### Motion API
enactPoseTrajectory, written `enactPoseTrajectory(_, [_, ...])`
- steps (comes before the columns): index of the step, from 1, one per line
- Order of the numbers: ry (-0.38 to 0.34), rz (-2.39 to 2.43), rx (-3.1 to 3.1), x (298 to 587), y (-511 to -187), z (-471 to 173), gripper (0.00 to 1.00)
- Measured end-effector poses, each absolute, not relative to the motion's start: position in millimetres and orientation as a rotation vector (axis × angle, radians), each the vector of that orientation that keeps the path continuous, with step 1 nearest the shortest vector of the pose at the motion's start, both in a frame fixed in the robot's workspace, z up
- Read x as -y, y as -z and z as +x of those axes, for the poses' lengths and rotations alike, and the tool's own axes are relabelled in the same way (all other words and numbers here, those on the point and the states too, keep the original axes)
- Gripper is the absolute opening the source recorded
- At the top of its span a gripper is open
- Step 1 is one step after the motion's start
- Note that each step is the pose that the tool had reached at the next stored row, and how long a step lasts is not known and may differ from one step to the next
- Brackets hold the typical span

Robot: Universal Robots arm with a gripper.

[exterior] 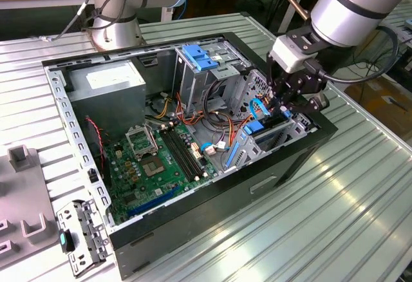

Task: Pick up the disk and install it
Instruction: 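Insert the second disk wire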

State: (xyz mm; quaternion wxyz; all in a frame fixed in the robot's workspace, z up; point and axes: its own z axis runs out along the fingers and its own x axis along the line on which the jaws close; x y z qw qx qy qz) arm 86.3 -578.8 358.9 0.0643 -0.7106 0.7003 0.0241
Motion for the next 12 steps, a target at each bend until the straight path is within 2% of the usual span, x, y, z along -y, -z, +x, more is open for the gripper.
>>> enactPoseTrajectory(1, [-0.072,-2.145,-2.114,578.8,-359.0,86.3,0.16])
enactPoseTrajectory(2, [-0.072,-2.145,-2.114,578.8,-359.0,86.3,0.16])
enactPoseTrajectory(3, [-0.072,-2.145,-2.114,578.8,-359.0,86.3,0.11])
enactPoseTrajectory(12, [-0.069,-2.144,-2.113,578.8,-359.0,86.3,0.11])
